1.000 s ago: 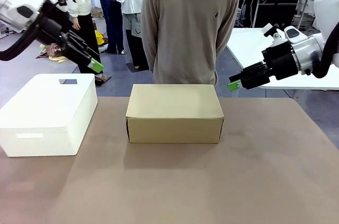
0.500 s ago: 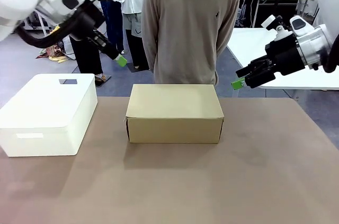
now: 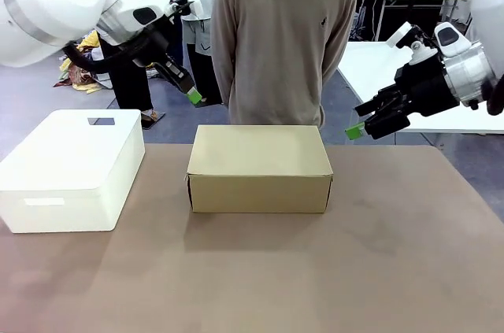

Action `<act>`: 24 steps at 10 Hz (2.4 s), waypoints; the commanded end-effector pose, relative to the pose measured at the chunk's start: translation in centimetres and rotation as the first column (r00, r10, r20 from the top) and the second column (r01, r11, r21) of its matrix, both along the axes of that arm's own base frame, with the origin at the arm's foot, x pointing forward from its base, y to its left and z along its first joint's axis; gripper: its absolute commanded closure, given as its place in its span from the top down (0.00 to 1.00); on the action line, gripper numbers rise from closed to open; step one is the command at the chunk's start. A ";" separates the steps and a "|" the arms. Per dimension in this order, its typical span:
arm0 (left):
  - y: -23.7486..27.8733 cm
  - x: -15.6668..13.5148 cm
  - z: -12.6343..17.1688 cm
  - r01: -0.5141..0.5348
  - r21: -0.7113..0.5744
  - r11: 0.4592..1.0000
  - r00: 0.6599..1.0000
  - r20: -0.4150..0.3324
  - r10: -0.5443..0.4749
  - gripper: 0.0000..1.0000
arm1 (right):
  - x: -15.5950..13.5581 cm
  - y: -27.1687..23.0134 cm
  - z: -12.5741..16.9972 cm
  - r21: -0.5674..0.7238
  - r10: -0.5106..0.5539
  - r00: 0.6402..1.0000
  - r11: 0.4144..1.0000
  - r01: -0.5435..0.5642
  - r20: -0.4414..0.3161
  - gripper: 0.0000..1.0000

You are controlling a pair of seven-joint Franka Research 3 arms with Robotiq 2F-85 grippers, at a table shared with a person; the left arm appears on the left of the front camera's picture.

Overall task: Pack the shoes into the box.
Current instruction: Press down on the lid of the Shoes Box.

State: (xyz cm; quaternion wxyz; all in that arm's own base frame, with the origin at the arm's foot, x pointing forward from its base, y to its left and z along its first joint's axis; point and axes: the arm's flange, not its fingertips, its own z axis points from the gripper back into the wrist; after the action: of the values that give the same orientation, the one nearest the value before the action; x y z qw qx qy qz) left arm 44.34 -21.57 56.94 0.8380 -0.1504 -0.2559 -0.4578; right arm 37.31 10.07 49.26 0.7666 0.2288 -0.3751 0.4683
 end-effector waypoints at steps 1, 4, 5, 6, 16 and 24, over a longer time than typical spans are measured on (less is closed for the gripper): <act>0.6 -0.7 1.4 0.032 -0.003 0.999 0.999 0.001 -0.032 0.00 | 0.4 -0.2 0.0 0.010 -0.002 1.000 1.000 0.002 -0.013 1.00; 0.0 -0.1 0.4 0.006 -0.001 1.000 1.000 0.001 -0.006 0.00 | 0.4 -0.2 0.0 0.010 -0.002 1.000 1.000 0.002 -0.013 1.00; 0.0 -0.1 0.4 0.006 -0.001 1.000 1.000 0.001 -0.006 0.00 | 0.4 -0.2 0.0 0.010 -0.002 1.000 1.000 0.002 -0.013 1.00; 0.0 -0.1 0.4 0.006 -0.001 1.000 1.000 0.001 -0.006 0.00 | 0.4 -0.2 0.0 0.010 -0.002 1.000 1.000 0.002 -0.013 1.00; -9.7 7.3 0.7 -0.157 0.073 0.985 0.963 -0.210 0.169 0.00 | -3.3 2.8 7.2 -0.117 -0.277 0.961 0.955 0.273 -0.019 1.00; -15.4 13.2 -5.0 -0.318 0.092 0.944 0.928 -0.175 0.330 0.00 | -2.8 2.2 6.5 -0.115 -0.265 0.964 0.958 0.264 0.006 1.00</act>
State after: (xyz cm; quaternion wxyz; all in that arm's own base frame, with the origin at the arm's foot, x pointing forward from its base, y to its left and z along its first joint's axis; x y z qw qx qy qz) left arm 56.83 -35.86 51.66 0.9197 -0.1359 -0.1899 -0.3156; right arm 34.55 12.03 56.12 0.8308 0.1372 -0.3680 0.3942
